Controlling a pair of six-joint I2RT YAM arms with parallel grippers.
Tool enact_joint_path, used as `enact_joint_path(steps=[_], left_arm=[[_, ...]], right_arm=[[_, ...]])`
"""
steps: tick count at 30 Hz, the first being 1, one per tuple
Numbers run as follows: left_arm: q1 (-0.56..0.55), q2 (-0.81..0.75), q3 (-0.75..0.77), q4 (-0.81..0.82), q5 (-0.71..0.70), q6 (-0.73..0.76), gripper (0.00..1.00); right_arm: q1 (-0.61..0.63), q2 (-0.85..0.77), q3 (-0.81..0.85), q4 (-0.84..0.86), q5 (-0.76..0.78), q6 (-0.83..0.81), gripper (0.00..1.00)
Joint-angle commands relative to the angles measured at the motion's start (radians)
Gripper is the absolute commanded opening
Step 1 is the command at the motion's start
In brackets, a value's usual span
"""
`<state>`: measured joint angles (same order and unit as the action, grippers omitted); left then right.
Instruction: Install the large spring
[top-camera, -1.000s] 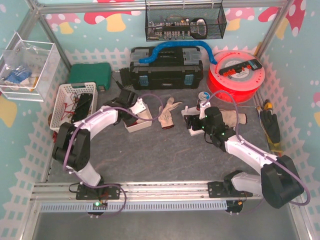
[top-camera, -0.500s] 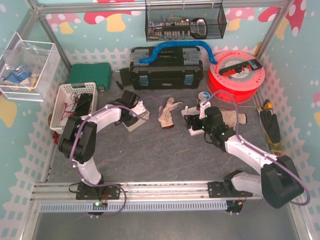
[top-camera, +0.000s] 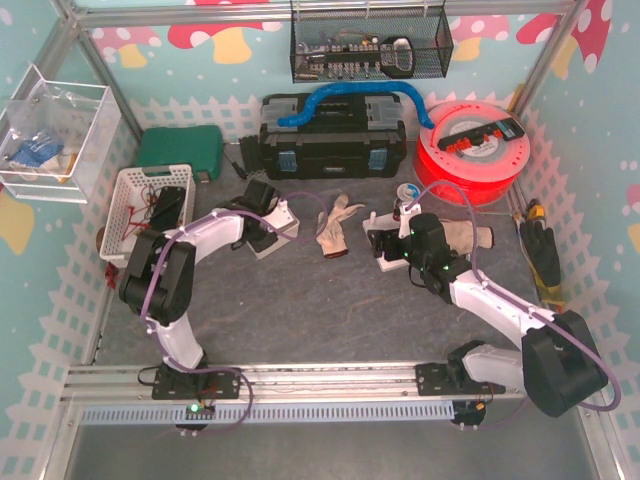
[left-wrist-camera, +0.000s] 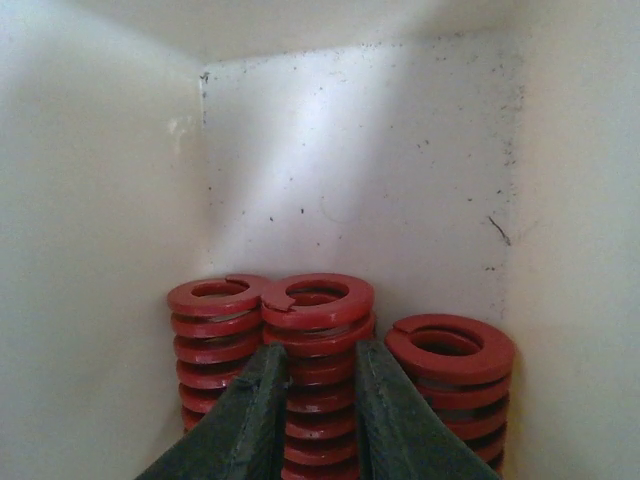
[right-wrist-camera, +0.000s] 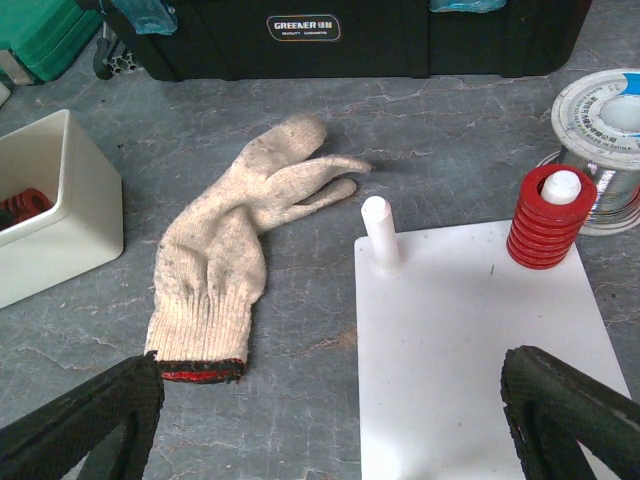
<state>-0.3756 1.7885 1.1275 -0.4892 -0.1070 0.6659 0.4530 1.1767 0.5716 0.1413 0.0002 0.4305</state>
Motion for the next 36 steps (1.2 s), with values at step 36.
enact_joint_path(steps=[36], left_arm=[[0.028, -0.043, -0.075, -0.029, -0.045, -0.086, 0.35]], right_arm=[[0.007, -0.018, 0.03, -0.018, 0.008, 0.001, 0.92]])
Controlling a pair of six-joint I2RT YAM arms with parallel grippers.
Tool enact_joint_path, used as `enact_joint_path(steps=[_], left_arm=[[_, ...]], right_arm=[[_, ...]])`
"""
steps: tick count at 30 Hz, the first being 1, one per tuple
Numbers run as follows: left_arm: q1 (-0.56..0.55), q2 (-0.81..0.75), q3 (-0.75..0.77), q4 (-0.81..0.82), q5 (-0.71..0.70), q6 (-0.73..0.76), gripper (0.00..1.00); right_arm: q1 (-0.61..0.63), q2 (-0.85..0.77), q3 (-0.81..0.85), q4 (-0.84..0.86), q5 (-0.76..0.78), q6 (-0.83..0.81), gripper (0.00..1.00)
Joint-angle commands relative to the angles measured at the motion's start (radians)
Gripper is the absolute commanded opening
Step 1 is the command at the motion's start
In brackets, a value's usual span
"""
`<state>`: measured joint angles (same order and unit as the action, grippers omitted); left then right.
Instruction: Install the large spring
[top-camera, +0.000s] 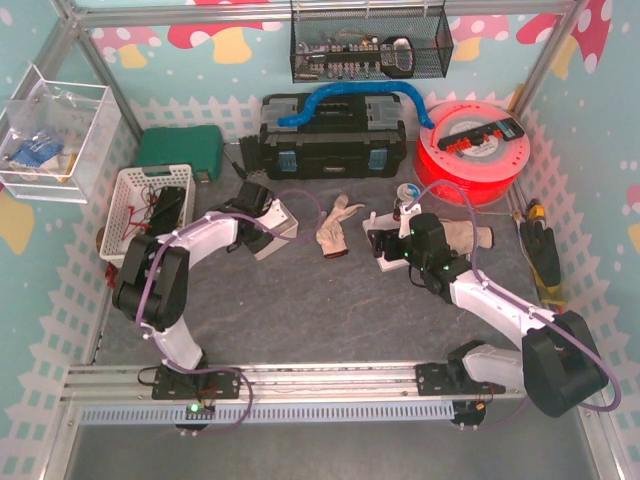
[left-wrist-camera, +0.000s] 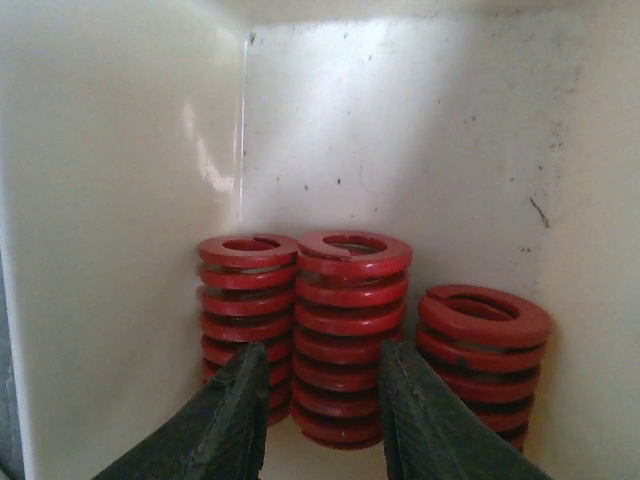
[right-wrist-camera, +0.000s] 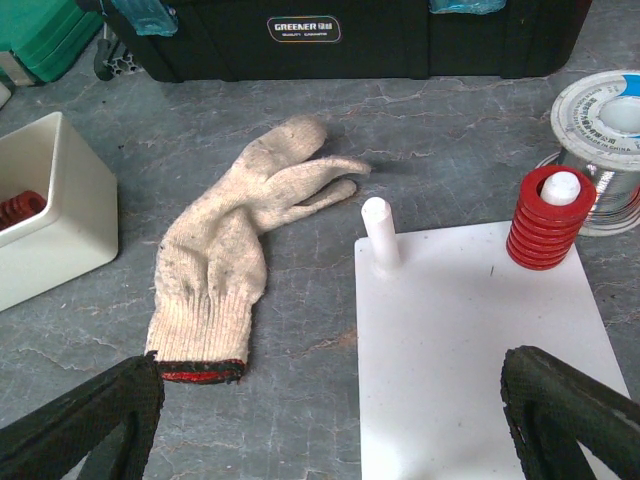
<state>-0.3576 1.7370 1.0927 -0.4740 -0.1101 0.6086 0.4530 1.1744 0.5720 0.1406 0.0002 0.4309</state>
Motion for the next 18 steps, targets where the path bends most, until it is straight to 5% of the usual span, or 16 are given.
enact_joint_path(steps=[1, 8, 18], left_arm=[[0.012, 0.026, -0.032, -0.045, -0.064, -0.035, 0.36], [0.014, 0.111, -0.015, -0.038, -0.039, -0.063, 0.45], [0.004, 0.093, 0.053, -0.034, 0.079, -0.052, 0.24]], right_arm=[[0.007, -0.019, 0.028, -0.016, 0.007, 0.001, 0.92], [0.007, -0.029, 0.024, -0.017, 0.013, -0.001, 0.92], [0.007, -0.027, 0.025, -0.016, 0.013, 0.0, 0.92]])
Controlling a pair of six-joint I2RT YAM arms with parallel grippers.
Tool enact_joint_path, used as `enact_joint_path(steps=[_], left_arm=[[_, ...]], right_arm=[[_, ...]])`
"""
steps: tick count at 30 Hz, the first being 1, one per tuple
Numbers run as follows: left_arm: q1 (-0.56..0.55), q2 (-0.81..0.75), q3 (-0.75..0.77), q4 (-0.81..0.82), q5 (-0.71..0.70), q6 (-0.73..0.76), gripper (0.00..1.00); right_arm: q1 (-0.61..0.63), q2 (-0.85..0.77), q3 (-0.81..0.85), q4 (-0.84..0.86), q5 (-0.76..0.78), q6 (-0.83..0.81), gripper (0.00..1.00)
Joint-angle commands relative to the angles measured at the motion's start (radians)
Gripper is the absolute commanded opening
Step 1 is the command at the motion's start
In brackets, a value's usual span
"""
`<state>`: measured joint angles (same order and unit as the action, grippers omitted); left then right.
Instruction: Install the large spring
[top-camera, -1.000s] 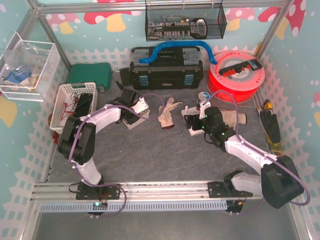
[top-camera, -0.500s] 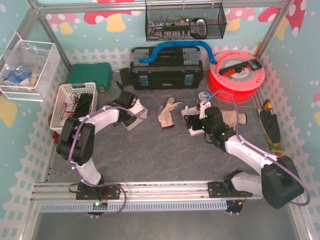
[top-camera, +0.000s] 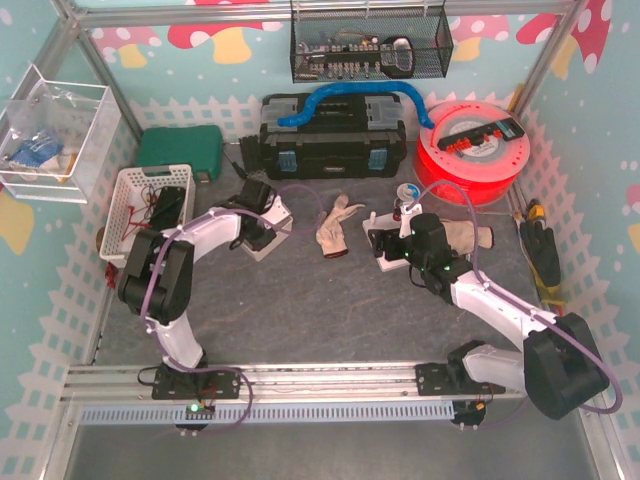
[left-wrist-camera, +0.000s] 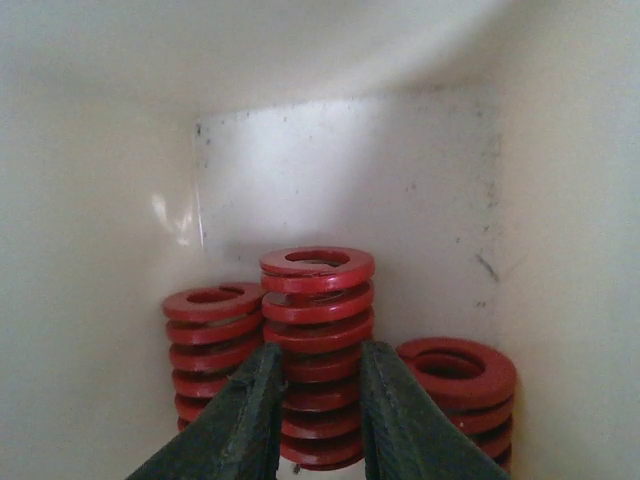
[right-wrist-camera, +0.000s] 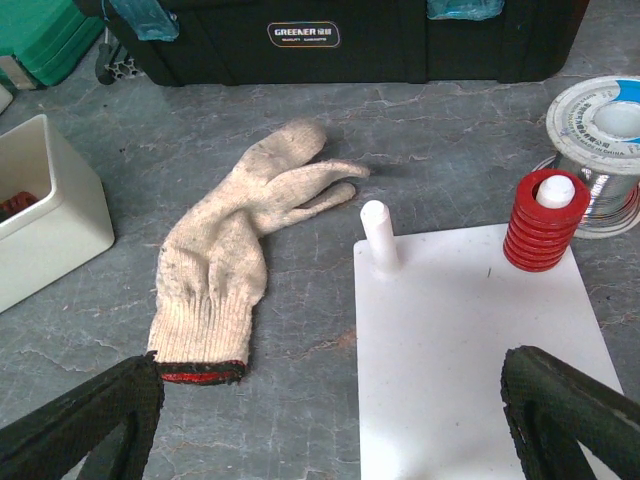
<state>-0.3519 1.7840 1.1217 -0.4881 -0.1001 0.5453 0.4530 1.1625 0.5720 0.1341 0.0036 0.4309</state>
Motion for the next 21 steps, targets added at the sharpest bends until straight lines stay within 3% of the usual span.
enact_joint_path(steps=[1, 11, 17, 21], left_arm=[[-0.002, 0.042, 0.034, -0.02, 0.072, 0.016, 0.24], [-0.009, -0.048, 0.102, 0.01, 0.078, 0.01, 0.14], [-0.009, -0.111, 0.088, 0.006, -0.023, -0.127, 0.36], [-0.012, -0.157, 0.081, 0.038, -0.193, -0.313, 0.31]], right_arm=[[0.007, -0.014, 0.025, -0.01, 0.01, 0.0, 0.92], [0.007, -0.005, 0.026, -0.009, 0.01, 0.0, 0.92], [0.007, 0.005, 0.028, 0.0, -0.004, 0.006, 0.92], [0.008, -0.005, 0.031, 0.001, -0.022, 0.006, 0.92]])
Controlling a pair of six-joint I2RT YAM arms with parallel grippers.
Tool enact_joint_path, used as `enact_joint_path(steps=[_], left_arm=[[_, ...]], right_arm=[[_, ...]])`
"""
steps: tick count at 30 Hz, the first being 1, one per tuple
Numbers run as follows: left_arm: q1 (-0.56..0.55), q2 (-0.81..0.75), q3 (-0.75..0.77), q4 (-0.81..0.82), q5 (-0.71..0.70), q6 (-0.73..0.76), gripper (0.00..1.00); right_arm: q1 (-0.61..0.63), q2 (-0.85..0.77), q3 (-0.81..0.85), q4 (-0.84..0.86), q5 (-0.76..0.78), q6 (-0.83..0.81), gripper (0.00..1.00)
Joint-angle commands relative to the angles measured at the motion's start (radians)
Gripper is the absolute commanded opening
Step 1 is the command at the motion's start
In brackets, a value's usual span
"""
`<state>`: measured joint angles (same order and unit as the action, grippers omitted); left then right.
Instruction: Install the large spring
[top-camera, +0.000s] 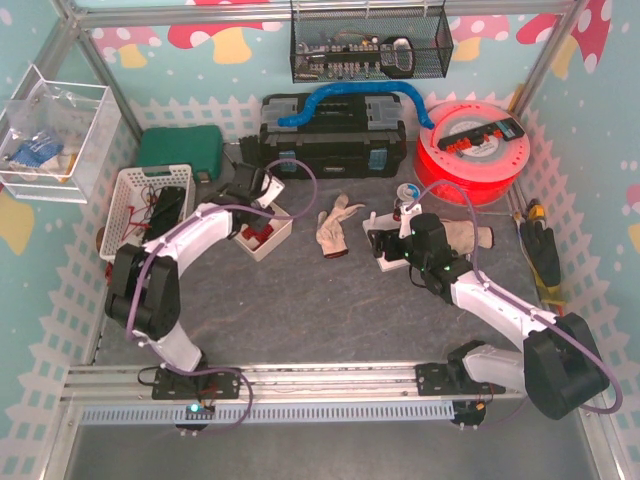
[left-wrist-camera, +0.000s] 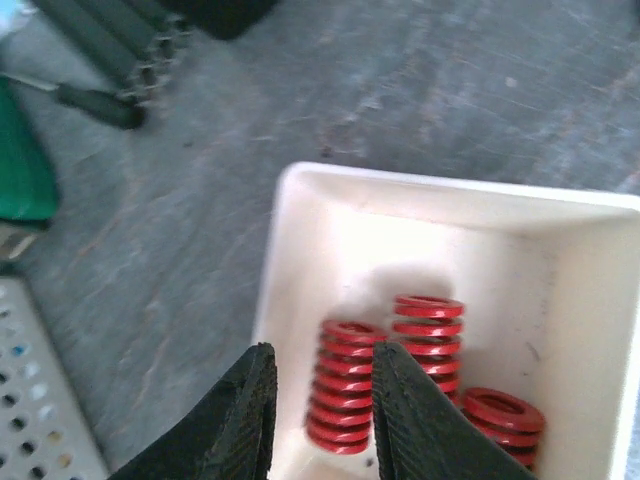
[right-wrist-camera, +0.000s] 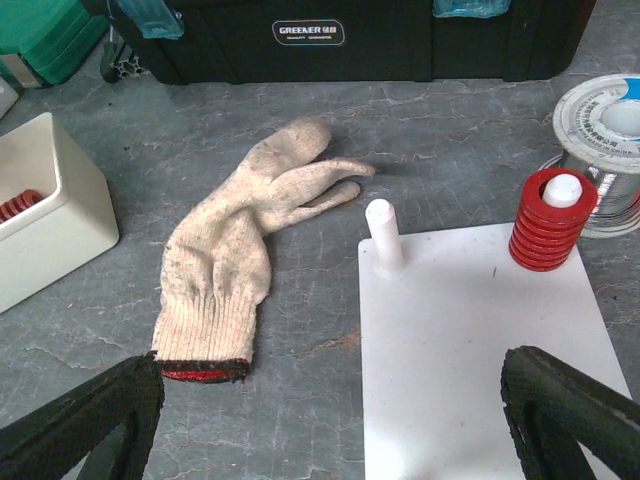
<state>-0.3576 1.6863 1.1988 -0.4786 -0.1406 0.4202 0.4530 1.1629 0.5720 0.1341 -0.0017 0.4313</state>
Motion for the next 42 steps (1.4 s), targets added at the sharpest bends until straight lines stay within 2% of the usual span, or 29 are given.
enact_joint_path(steps=[1, 5, 8, 13, 16, 18, 21, 24, 27, 30, 35, 42], left_arm=[[-0.013, -0.074, 0.005, 0.03, -0.169, -0.233, 0.32], [-0.053, -0.132, 0.017, -0.004, -0.176, -0.404, 0.36], [-0.055, -0.166, -0.01, -0.003, -0.102, -0.465, 0.37], [-0.055, -0.151, -0.056, -0.008, -0.205, -0.515, 0.29], [-0.12, -0.11, -0.004, -0.083, -0.195, -0.56, 0.35], [-0.152, -0.055, 0.082, -0.173, -0.207, -0.553, 0.35], [-0.165, 0.02, 0.205, -0.303, -0.297, -0.523, 0.31], [-0.165, 0.045, 0.271, -0.385, -0.269, -0.54, 0.29], [-0.16, 0.066, 0.342, -0.451, -0.235, -0.552, 0.32], [-0.124, 0.081, 0.356, -0.454, -0.162, -0.57, 0.33], [-0.112, 0.161, 0.317, -0.456, -0.18, -0.539, 0.35], [-0.093, 0.229, 0.321, -0.453, -0.061, -0.512, 0.31]], right_arm=[[0.008, -0.012, 0.028, 0.006, -0.016, 0.005, 0.92], [0.007, -0.032, 0.03, -0.003, 0.021, -0.006, 0.92], [0.008, -0.055, 0.032, -0.019, 0.029, -0.006, 0.92], [0.008, -0.074, 0.0, 0.021, -0.006, 0.001, 0.92], [0.008, -0.078, -0.044, 0.071, -0.025, -0.033, 0.93], [0.007, -0.119, -0.081, 0.103, -0.016, -0.071, 0.94], [0.007, -0.198, -0.047, 0.009, 0.043, -0.057, 0.94], [0.007, -0.271, 0.026, -0.123, 0.142, 0.045, 0.94], [0.007, -0.3, 0.145, -0.266, 0.203, 0.138, 0.94], [0.007, -0.277, 0.257, -0.375, 0.223, 0.161, 0.94], [0.007, -0.169, 0.414, -0.503, 0.213, 0.11, 0.94], [0.006, -0.037, 0.527, -0.592, 0.197, 0.061, 0.94]])
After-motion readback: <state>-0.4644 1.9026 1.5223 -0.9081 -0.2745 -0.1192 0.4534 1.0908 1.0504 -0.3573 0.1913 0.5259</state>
